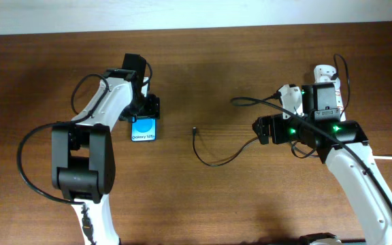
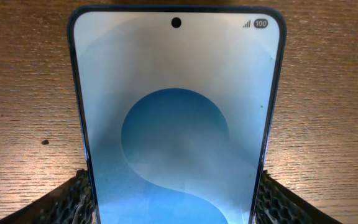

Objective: Plug charger to phone and switch on socket
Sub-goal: 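Lift the phone with the left gripper and tilt it upright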

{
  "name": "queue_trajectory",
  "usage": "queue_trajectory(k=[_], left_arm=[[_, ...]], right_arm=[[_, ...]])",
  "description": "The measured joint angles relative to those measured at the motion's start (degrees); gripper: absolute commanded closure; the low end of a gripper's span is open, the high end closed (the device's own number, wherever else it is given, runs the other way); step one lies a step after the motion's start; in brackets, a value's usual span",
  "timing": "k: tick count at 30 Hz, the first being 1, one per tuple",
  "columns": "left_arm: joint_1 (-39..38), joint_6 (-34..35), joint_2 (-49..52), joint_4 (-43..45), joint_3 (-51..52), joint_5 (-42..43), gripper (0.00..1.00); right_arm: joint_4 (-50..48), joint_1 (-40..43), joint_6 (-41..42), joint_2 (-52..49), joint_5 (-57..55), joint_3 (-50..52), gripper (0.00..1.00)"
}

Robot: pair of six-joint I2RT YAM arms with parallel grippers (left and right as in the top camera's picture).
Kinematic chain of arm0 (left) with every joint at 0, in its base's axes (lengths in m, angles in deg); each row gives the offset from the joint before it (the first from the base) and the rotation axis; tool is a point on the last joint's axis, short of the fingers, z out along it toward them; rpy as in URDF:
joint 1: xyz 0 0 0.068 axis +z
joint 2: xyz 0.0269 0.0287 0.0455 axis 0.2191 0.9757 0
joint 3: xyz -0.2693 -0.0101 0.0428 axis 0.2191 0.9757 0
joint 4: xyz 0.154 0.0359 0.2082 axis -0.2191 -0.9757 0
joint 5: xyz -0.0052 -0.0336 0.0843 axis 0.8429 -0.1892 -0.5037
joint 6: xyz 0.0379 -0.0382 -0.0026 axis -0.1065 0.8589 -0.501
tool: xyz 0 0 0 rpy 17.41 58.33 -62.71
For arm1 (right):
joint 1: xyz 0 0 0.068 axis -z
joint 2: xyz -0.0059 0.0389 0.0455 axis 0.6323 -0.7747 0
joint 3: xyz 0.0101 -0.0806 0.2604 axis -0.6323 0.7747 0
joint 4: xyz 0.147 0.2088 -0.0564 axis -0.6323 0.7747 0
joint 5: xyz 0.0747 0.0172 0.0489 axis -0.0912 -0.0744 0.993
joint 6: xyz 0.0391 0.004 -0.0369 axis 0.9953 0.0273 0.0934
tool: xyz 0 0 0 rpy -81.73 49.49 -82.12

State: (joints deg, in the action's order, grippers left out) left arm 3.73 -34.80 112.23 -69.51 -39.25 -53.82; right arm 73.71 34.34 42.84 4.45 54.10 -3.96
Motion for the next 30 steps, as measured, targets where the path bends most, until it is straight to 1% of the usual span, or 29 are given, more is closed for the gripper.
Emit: queue_trajectory(k=[4, 10, 14, 18, 23, 25, 26, 28, 30], left_arm=[[0.00, 1.55, 0.00, 0.00, -0.11, 0.59, 1.00], [0.00, 9.46, 0.02, -1.73, -3.04, 0.79, 1.00], [0.00, 15.02, 0.17, -6.49, -7.23, 0.81, 1.00], [0.00, 20.04, 0.17, -7.52, -9.09, 1.81, 1.00], [0.48, 22.77, 0.17, -7.82, -9.99, 8.98, 1.00], [1.75, 25.31, 0.17, -8.22, -10.73, 13.40, 1.00], [3.08, 27.02, 0.17, -8.57, -10.97, 17.11, 1.00], [4.59, 29.46, 0.17, -9.73, -11.04, 20.72, 1.00], [6.51, 33.99, 0.17, -12.31, -11.08, 26.40, 1.00]], right_arm=[[0.00, 0.00, 0.02, 0.00, 0.00, 0.00, 0.01], [0.00, 0.00, 0.63, 0.00, 0.00, 0.00, 0.01], [-1.31, 0.00, 3.28, 0.00, 0.02, 0.00, 0.02], [-1.99, 0.00, 6.10, 0.00, 0.24, 0.00, 0.02], [-3.10, 0.00, 9.38, 0.00, 0.44, 0.00, 0.02], [-3.52, 0.00, 10.36, 0.00, 0.44, 0.00, 0.02], [-3.61, 0.00, 10.75, 0.00, 0.44, 0.00, 0.02], [-3.91, 0.00, 11.63, 0.00, 0.44, 0.00, 0.02], [-4.15, 0.00, 13.03, 0.00, 0.44, 0.00, 0.02]])
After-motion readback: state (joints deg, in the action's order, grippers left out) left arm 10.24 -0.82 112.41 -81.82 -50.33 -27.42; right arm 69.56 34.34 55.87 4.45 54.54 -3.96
